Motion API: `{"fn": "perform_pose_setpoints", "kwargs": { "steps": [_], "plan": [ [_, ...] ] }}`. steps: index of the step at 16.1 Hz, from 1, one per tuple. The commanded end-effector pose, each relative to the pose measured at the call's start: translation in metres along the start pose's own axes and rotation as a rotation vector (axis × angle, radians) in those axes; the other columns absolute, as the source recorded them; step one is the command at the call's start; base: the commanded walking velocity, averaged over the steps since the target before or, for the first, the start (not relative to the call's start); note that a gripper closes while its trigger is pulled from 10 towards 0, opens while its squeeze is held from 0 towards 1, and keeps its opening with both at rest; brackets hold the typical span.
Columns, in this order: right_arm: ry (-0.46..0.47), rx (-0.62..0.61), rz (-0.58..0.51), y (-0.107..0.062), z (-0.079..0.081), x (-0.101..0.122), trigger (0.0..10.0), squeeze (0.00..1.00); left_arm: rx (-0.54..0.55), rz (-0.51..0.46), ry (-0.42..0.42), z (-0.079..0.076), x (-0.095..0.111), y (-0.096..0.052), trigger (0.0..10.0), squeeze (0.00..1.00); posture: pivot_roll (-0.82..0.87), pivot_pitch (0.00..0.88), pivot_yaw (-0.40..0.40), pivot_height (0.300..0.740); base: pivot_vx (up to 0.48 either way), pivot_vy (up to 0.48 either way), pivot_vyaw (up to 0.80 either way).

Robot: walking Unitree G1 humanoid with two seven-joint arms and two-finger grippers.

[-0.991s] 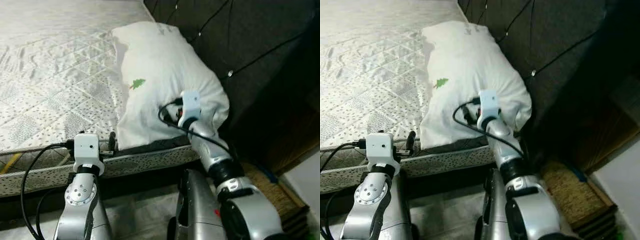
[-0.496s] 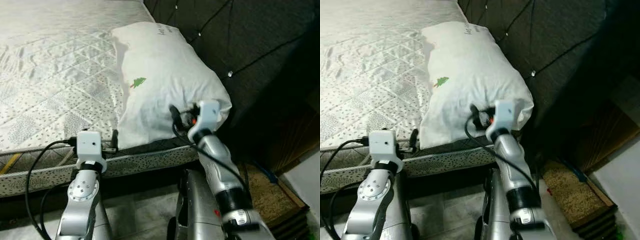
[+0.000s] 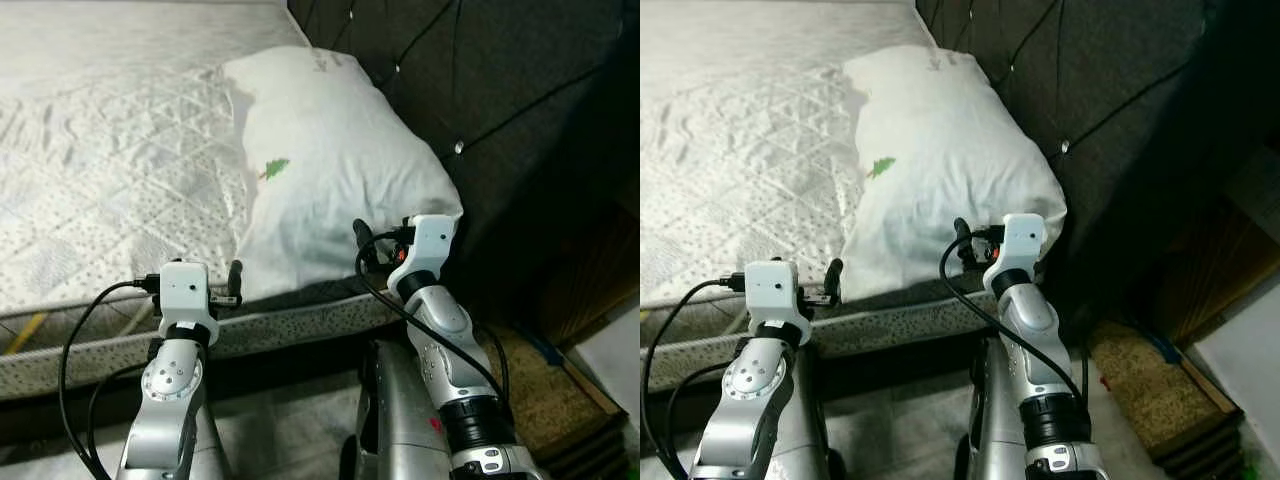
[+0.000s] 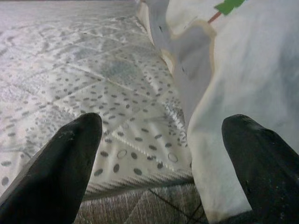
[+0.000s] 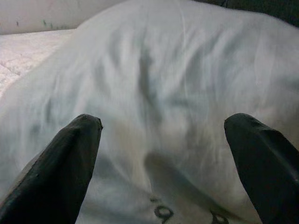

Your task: Clean up the room

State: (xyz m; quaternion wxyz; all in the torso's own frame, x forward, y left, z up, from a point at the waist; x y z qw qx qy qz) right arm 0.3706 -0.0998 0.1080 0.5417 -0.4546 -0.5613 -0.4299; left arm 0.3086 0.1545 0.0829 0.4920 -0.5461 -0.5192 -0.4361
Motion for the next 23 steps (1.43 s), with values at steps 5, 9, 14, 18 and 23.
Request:
{"fn": "perform_pose_setpoints", "kwargs": {
  "steps": [5, 9, 14, 18, 23],
  "plan": [
    [0.000, -0.008, -0.032, 0.005, -0.003, 0.016, 10.0, 0.00, 0.035, 0.001, -0.051, 0.005, 0.001, 0.003, 10.0, 0.00, 0.03, 0.000, -0.081, 0.579, 0.000, 0.000, 0.00],
    [-0.012, -0.028, -0.020, 0.005, -0.006, 0.013, 10.0, 0.00, 0.026, 0.002, -0.038, 0.002, 0.001, 0.003, 10.0, 0.00, 0.03, 0.000, -0.082, 0.613, 0.000, 0.000, 0.00],
    [-0.016, -0.036, -0.018, 0.006, -0.008, 0.014, 10.0, 0.00, 0.034, 0.006, -0.037, 0.003, -0.001, 0.004, 10.0, 0.00, 0.03, 0.000, -0.079, 0.656, 0.000, 0.000, 0.00],
    [-0.020, -0.047, -0.020, 0.006, -0.010, 0.015, 10.0, 0.00, 0.053, 0.012, -0.042, 0.005, -0.001, 0.004, 10.0, 0.00, 0.03, 0.000, -0.077, 0.694, 0.000, 0.000, 0.00],
    [-0.030, -0.064, -0.017, 0.006, -0.013, 0.015, 10.0, 0.00, 0.067, 0.019, -0.061, 0.006, -0.002, 0.005, 10.0, 0.00, 0.02, 0.000, -0.073, 0.740, 0.000, 0.000, 0.00]
  ]
}}
Point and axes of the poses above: a point about 5 cm out from each wrist's last joint towards the gripper, its own y axis pointing out of the wrist towards the gripper, its own x axis along the axis of the wrist's last joint, z = x × y, the point moved 6 cm from there along y, pointing out of the wrist towards the gripper, and after that the axes turned 12 degrees about -y, right-handed, at the moved point
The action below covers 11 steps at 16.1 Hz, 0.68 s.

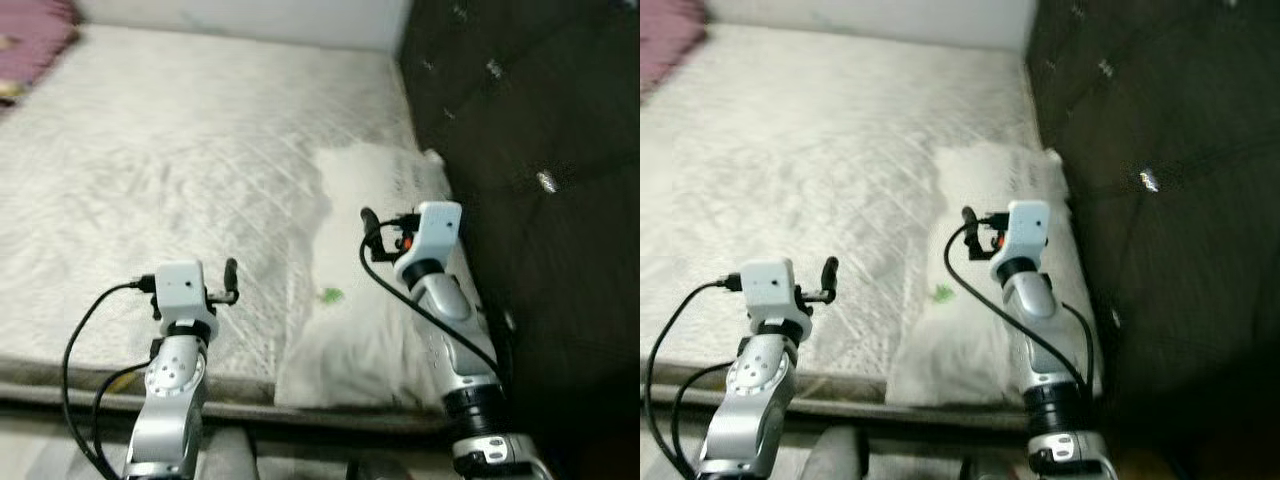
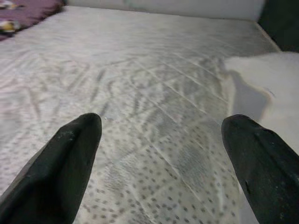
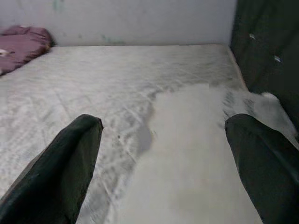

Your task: Clean up the room

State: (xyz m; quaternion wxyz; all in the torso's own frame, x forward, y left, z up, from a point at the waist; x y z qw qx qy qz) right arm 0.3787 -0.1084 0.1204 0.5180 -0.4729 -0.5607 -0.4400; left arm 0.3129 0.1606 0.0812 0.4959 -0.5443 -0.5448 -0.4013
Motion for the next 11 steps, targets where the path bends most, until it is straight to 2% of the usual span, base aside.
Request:
{"fn": "perform_pose_setpoints", "kwargs": {
  "steps": [1, 10, 11],
  "plan": [
    [0.007, -0.016, -0.005, 0.000, -0.003, 0.003, 10.0, 0.00, -0.008, 0.017, 0.000, -0.002, -0.002, 0.001, 10.0, 0.00, 0.02, 0.000, -0.073, 0.740, 0.000, 0.000, 0.00],
    [-0.043, -0.079, 0.016, 0.001, -0.013, -0.002, 10.0, 0.00, -0.033, 0.025, -0.003, -0.005, -0.003, 0.002, 10.0, 0.00, 0.02, 0.000, -0.074, 0.740, 0.000, 0.000, 0.00],
    [-0.041, -0.082, 0.016, 0.001, -0.014, -0.002, 10.0, 0.00, -0.035, 0.026, -0.005, -0.006, -0.003, 0.002, 10.0, 0.00, 0.02, 0.000, -0.074, 0.740, 0.000, 0.319, 0.00]
  ]
}}
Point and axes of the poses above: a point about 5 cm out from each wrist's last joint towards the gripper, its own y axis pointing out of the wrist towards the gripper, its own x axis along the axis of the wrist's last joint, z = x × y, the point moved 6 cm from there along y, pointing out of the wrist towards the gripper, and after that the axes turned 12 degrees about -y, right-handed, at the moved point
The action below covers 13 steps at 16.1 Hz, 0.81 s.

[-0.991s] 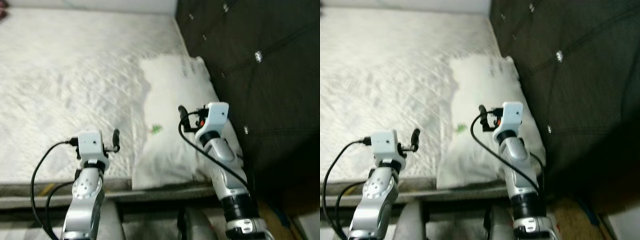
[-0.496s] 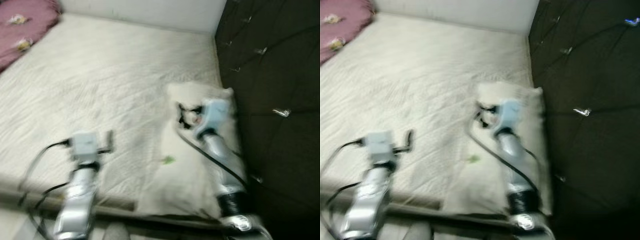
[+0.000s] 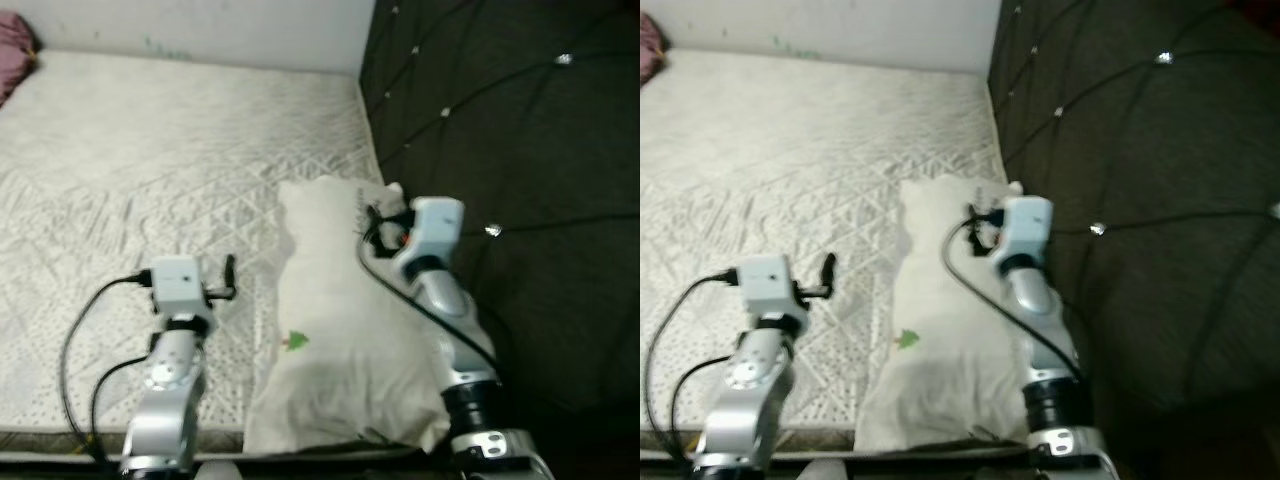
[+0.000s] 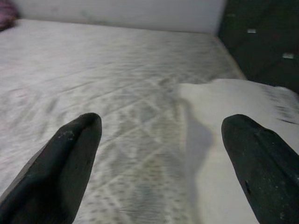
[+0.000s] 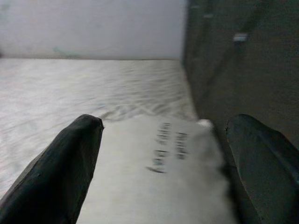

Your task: Clean up the room

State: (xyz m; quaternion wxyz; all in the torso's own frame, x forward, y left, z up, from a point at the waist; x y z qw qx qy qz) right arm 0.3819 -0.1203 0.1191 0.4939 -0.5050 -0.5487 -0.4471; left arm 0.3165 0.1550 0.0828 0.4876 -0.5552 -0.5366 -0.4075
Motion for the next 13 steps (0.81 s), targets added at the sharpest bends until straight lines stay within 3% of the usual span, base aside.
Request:
{"fn": "perform_pose_setpoints", "kwargs": {
  "steps": [1, 13],
  "plan": [
    [-0.003, -0.007, -0.004, -0.0002, -0.0017, 0.0001, 10.0, 0.00, -0.007, 0.019, -0.004, -0.0001, -0.0039, -0.0009, 10.0, 0.00, 0.02, 0.000, -0.074, 0.740, 0.000, 0.480, 0.00],
    [0.014, 0.021, -0.013, 0.0015, 0.0043, 0.0023, 10.0, 0.00, -0.041, 0.019, -0.075, -0.0032, -0.0023, -0.0020, 10.0, 0.00, 0.03, 0.000, -0.080, 0.740, 0.000, 0.480, 0.00]
  ]
}}
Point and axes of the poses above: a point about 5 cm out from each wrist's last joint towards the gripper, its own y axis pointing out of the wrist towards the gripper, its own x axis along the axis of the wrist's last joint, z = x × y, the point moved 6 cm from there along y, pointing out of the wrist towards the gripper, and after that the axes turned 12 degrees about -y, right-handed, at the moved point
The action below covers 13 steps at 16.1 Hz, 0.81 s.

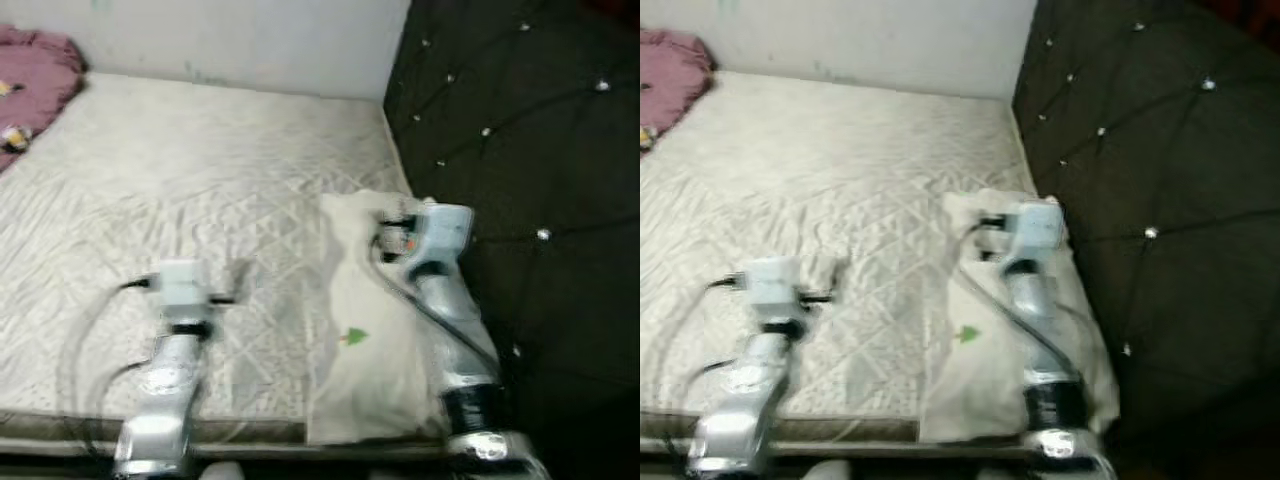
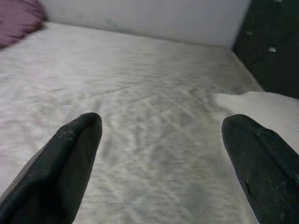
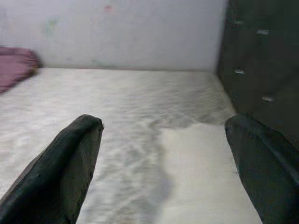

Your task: Clean up the room

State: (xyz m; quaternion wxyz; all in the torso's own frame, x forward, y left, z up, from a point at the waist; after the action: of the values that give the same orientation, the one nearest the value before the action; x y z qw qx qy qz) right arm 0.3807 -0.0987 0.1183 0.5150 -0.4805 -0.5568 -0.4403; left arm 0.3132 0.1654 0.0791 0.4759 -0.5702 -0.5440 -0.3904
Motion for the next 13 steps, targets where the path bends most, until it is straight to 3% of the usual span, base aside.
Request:
{"fn": "perform_pose_setpoints", "kwargs": {
  "steps": [1, 13],
  "plan": [
    [-0.016, -0.040, -0.002, -0.0006, -0.0173, 0.0005, 10.0, 0.00, -0.051, 0.009, -0.032, -0.0164, -0.0017, -0.0001, 10.0, 0.00, 0.03, 0.000, -0.080, 0.740, 0.000, 0.480, 0.00],
    [-0.029, -0.023, 0.029, -0.0018, -0.0150, -0.0093, 10.0, 0.00, -0.059, 0.024, -0.044, -0.0210, -0.0029, 0.0002, 10.0, 0.00, 0.02, 0.000, -0.081, 0.740, 0.000, 0.480, 0.00]
  ]
}}
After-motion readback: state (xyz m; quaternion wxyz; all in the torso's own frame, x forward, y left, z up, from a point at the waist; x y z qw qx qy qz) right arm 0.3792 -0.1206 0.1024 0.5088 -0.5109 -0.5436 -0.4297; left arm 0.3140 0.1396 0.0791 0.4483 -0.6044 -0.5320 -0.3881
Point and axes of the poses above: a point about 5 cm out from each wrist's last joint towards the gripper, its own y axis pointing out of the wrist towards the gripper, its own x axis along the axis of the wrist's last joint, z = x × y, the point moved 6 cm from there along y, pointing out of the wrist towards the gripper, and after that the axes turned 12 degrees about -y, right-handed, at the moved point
